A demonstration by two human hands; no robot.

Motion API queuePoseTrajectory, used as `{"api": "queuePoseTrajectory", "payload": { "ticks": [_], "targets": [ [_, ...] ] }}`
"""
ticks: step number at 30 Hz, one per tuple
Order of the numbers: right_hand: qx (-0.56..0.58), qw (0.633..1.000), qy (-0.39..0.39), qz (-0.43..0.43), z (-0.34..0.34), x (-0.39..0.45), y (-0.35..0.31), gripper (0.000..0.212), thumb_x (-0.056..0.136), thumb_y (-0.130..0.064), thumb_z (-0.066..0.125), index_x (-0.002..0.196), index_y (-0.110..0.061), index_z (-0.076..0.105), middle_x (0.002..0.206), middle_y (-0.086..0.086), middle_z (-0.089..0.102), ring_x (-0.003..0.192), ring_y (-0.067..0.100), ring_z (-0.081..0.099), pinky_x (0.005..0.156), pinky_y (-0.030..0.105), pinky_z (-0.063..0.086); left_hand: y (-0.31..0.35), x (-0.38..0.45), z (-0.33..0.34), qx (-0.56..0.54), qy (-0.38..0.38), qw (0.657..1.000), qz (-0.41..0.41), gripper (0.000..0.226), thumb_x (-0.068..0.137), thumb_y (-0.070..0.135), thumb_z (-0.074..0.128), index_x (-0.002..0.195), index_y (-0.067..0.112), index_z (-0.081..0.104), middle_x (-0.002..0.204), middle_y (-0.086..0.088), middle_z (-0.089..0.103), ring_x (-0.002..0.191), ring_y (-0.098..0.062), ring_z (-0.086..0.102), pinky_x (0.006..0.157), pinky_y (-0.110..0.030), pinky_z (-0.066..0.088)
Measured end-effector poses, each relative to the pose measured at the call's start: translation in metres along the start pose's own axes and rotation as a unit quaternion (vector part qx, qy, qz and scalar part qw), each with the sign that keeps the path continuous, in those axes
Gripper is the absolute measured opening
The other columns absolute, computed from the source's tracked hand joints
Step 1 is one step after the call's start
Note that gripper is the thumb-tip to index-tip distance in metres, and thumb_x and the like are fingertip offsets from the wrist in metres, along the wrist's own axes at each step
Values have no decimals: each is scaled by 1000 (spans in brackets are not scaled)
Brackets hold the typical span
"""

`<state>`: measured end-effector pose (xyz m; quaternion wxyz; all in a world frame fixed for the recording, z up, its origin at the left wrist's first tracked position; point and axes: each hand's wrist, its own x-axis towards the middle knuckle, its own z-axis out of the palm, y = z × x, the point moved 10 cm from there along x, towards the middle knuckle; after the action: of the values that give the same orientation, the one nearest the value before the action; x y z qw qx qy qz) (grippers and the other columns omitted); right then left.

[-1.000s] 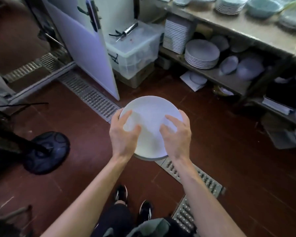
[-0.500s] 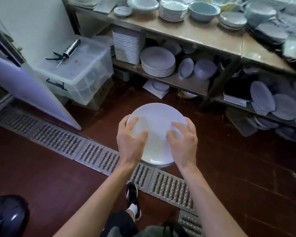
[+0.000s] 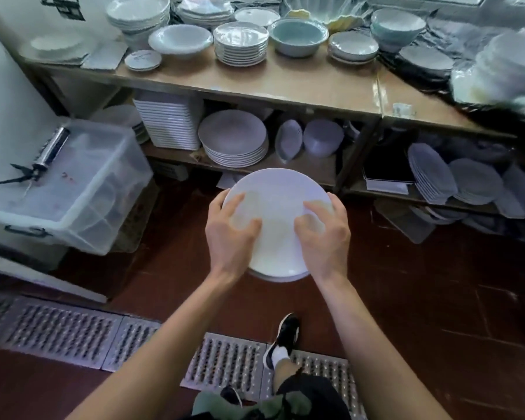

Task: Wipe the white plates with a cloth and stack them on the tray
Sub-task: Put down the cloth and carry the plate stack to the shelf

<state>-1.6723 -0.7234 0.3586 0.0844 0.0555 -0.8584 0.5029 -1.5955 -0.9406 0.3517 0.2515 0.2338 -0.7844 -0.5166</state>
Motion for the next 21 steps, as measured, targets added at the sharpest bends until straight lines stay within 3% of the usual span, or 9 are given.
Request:
{"api": "queuePoseTrajectory", "payload": {
  "ticks": [4,10,14,18,21],
  "targets": [
    [10,1000,-2,4,5,75,13,29,80,-12,69,109,-16,75,148,7,47,133,21,49,107,27,40,10,57,50,-4,4,1000,-5,53,78,8,80,130,11,67,138,7,50,122,1,46,102,-4,32],
    [1,1000,-13,-4,10,182,27,29,82,-14,71,111,-16,74,150,6,44,134,19,47,103,18,33,28,135,114,-8,16,1000,-8,53,78,9,80,130,11,67,138,7,51,120,4,47,97,1,31],
    [-2,1000,-15,-11,21,234,31,29,84,-15,71,112,-17,74,151,6,44,135,19,46,106,19,33,32,180,142,-15,21,1000,-17,53,79,8,80,130,11,67,137,9,50,121,2,47,97,2,30],
    [-10,1000,-18,0,46,288,42,31,85,-15,73,116,-15,74,151,6,43,138,17,43,103,0,21,21,234,168,-10,15,999,-31,54,79,9,80,131,13,67,136,11,50,126,-1,47,100,-1,30],
    [-11,1000,-20,8,70,330,46,32,85,-16,73,117,-16,73,152,4,42,139,15,42,109,12,26,13,281,186,-11,8,999,-31,54,78,9,81,131,12,67,136,10,50,128,-5,47,104,-8,32]
  ]
}}
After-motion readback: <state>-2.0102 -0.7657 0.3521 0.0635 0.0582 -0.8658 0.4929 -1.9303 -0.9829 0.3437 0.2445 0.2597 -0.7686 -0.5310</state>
